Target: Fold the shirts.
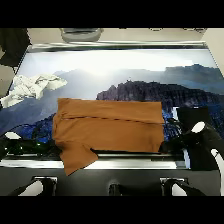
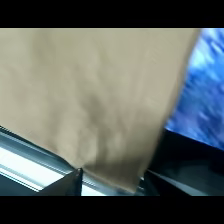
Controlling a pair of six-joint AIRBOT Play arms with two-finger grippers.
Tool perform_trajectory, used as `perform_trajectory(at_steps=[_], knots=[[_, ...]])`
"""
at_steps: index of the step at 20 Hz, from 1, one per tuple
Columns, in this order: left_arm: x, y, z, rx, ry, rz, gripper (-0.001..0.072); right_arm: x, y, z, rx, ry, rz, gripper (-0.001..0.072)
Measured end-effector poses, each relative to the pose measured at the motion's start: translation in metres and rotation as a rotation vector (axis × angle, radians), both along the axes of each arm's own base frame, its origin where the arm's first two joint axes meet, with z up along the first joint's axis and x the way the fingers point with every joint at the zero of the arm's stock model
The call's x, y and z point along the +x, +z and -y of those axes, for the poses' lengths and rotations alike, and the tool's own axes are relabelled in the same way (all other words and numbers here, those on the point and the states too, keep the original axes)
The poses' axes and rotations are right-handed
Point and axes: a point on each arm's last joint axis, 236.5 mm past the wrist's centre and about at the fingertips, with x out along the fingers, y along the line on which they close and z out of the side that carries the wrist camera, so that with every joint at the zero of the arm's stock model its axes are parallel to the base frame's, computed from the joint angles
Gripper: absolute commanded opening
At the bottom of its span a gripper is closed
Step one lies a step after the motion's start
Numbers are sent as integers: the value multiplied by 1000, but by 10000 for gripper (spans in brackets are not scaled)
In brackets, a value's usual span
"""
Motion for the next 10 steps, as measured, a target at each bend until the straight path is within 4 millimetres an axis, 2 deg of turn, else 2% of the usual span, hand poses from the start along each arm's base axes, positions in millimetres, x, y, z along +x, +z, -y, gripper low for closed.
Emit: perform_trajectory(at_steps=[2,3,4,5,10], knots=[[0,0,0,-1,-4,3,36,0,-4,-5,25,-16,-18,346],[0,0,0,-2,-6,4,36,-1,-5,-7,34,-21,-26,248],[1,0,0,-1,-8,7,36,-1,-7,-8,38,-24,-31,97],[2,1,-1,3,-14,11,35,0,-9,-8,36,-26,-32,51],[23,12,-14,42,-23,74,33,6,-7,-6,38,2,-15,46]])
